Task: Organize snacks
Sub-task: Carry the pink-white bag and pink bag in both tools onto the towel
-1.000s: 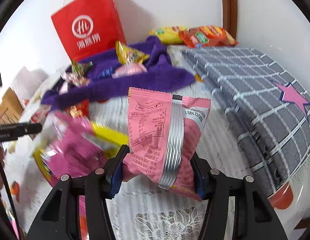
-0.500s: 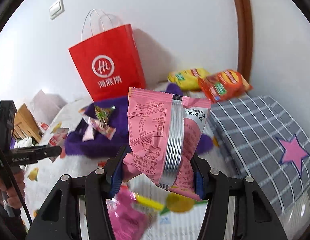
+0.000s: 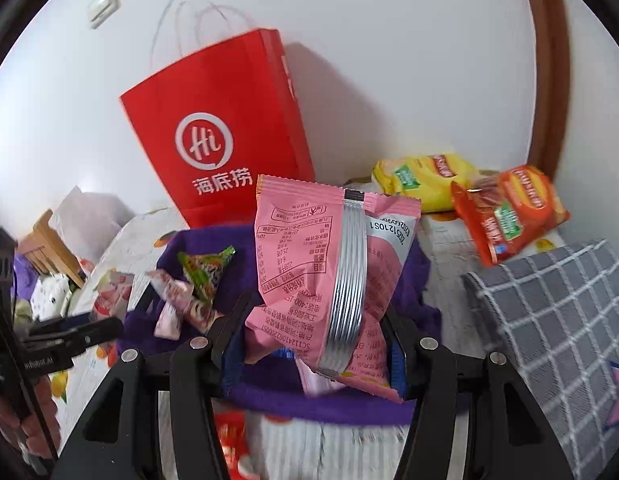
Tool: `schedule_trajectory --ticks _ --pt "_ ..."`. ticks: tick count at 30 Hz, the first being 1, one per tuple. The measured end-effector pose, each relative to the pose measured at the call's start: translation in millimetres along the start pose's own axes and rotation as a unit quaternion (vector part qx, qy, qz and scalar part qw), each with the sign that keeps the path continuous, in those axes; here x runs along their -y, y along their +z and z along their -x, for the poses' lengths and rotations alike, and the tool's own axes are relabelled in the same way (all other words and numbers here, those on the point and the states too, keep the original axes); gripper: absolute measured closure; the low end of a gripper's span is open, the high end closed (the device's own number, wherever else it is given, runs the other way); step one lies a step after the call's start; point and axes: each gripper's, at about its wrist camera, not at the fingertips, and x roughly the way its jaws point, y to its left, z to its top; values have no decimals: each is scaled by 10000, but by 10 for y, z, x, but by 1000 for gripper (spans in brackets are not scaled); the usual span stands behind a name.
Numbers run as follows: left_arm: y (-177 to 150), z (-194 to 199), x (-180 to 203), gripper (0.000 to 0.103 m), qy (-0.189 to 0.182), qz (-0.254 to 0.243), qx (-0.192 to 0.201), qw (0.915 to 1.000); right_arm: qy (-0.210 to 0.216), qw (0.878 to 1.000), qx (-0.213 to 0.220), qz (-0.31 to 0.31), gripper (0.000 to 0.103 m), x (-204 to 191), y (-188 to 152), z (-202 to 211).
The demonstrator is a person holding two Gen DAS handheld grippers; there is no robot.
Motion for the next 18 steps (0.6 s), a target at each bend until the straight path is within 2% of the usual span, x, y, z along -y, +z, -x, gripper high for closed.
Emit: schedule_trajectory --ticks 5,7,11,14,18 --pt "71 -225 -51 45 69 229 51 9997 180 9996 -24 -221 46 142 -88 -288" --pt "57 -289 -54 45 74 259 71 9996 4 9995 -161 -256 46 148 -135 -357" --pt "3 -358 -44 44 318 212 196 9991 -311 9993 -154 101 46 83 -189 -409" --pt "-15 -378 -33 43 249 199 184 9993 -332 9990 -212 188 46 55 -222 -474" --pt "-31 -403 -1 43 410 63 293 9987 -453 9973 -398 425 46 0 -268 -590"
